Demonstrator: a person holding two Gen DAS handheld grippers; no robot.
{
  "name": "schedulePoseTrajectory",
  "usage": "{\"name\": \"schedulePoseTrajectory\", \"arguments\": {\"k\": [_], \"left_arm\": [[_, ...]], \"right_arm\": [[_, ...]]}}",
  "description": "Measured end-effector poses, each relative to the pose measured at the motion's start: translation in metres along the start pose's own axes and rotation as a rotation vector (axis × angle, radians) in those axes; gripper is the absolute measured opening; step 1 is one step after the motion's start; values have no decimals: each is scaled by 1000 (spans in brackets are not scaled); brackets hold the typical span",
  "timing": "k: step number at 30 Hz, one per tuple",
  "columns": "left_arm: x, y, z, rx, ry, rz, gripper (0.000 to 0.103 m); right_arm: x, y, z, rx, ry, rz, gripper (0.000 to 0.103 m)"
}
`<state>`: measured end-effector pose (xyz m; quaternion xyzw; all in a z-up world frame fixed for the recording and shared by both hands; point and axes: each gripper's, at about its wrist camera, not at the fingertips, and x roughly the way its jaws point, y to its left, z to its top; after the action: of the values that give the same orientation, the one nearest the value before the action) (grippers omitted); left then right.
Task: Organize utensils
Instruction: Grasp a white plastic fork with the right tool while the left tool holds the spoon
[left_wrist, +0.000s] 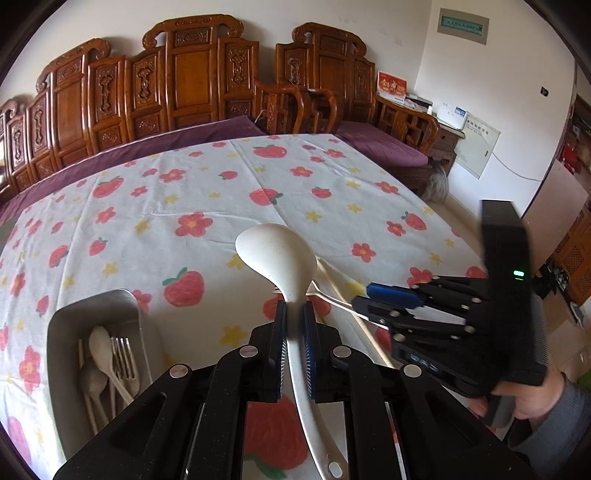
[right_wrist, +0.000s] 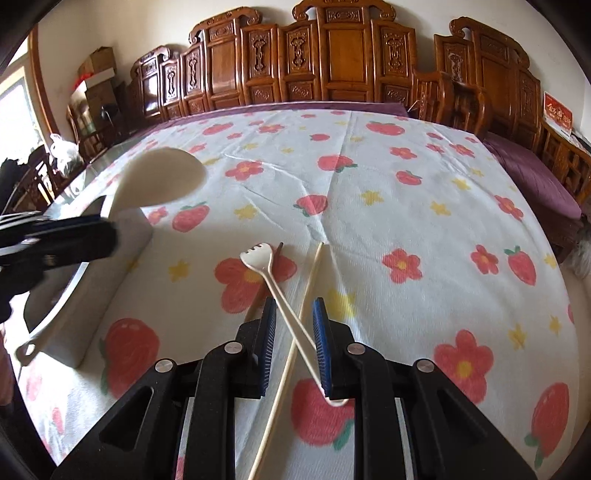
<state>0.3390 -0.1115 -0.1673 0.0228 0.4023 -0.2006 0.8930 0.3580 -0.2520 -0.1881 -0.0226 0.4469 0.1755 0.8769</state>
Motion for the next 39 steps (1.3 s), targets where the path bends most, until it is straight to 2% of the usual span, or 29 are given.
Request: {"name": "schedulePoseTrajectory", "arguments": {"k": [5,8,20,21,23,24,39], "left_arm": [[-12,7,-3,-20,-17,4,8],[-16,11,-6,-32,-20,10,8],[-31,9,-13,-32,-24,42,8],[-32,7,-13,-28,-24,49,8],[-33,5,-13,-26,-23,56,8],[-34,3,-13,-26,-22,61,8],[-43,-16,-7,-3,-26,109,8]], "right_arm": [[12,2,6,-23,5,32,23],[20,5,4,-53,32,20,23],[29,17,3,-106,49,18,22],[28,18,2,-107,50,18,21],[28,19,1,-107,56,31,10],[28,19,0,-108,58,36,9],[-14,-4,2,4,-59,88,9]]}}
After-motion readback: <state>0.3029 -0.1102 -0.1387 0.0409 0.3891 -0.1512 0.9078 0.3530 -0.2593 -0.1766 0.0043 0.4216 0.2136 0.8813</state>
